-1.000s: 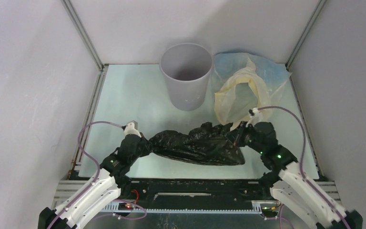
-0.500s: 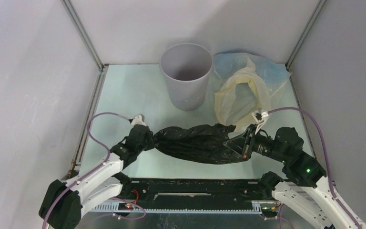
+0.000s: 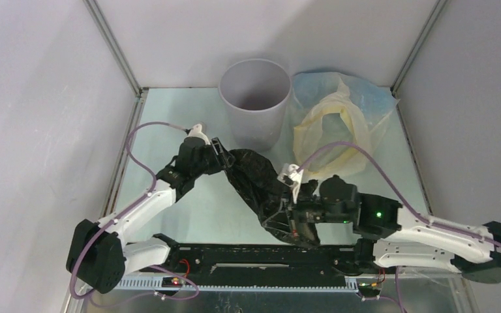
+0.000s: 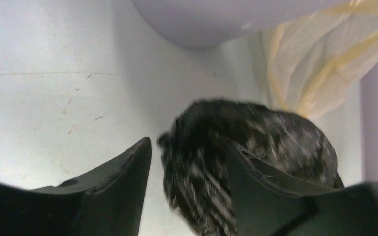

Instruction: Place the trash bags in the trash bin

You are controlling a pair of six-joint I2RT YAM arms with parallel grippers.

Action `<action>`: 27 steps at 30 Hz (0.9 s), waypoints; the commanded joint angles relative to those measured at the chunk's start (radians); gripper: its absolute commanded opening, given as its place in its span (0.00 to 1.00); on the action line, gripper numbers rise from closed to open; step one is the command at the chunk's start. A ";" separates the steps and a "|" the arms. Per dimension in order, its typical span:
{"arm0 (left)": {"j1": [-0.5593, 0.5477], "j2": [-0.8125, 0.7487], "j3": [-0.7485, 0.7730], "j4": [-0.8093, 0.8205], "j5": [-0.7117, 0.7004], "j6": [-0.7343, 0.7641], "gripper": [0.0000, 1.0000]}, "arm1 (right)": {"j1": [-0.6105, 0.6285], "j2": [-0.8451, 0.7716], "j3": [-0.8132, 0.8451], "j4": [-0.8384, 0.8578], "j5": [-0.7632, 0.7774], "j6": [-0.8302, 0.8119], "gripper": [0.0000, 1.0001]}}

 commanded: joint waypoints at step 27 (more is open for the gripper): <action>-0.306 -0.939 -0.379 -0.194 0.229 -0.067 1.00 | 0.011 0.295 0.038 0.303 0.195 0.084 0.84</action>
